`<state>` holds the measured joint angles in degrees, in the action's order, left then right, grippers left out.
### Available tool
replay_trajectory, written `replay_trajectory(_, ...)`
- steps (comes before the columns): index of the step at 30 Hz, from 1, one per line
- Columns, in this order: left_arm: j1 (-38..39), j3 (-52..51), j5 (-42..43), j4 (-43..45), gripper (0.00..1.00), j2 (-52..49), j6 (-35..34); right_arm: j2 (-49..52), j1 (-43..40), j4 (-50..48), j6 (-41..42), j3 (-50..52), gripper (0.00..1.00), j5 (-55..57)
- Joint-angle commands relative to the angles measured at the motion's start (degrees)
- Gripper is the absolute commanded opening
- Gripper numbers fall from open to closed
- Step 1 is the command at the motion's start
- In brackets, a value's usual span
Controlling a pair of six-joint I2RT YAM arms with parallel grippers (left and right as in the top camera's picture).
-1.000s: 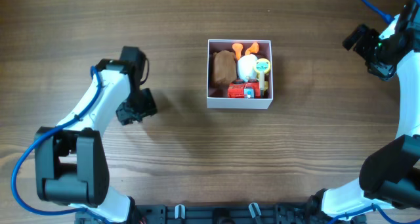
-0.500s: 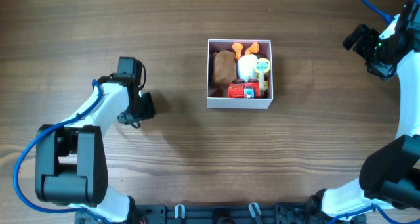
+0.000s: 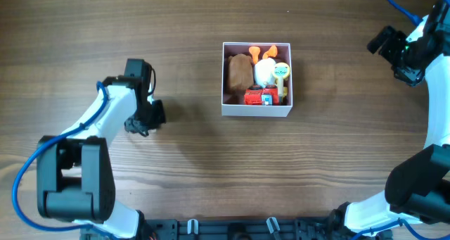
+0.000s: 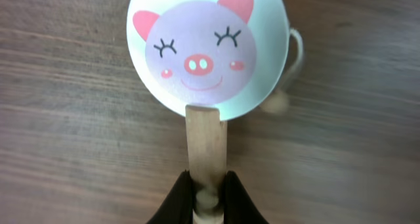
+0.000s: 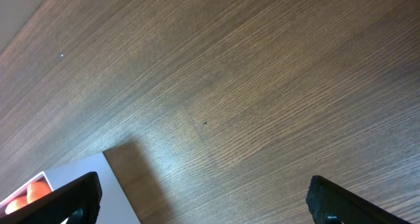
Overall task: Pack container
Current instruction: 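Carry the pig rattle into the box and release it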
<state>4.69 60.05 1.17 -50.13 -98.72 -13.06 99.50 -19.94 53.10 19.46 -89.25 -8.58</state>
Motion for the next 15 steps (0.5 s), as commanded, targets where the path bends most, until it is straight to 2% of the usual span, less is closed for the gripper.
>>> replay_trajectory(1,4.13,10.25,7.43,-3.48,0.06,6.69,0.92,0.68,0.04,-0.15,0.63,0.48,1.00,-0.50)
replay_trajectory(5,12.44,17.46,8.37,-2.56,0.04,10.16,0.90,0.68,0.04,-0.15,0.63,0.48,1.00,-0.50)
replay_trajectory(8,19.61,18.27,6.62,3.52,0.04,10.62,0.83,0.68,0.04,-0.15,0.63,0.48,1.00,-0.50)
replay_trajectory(15,29.94,18.23,3.28,14.19,0.04,2.32,-1.31,0.68,0.04,-0.15,0.63,0.48,1.00,-0.50)
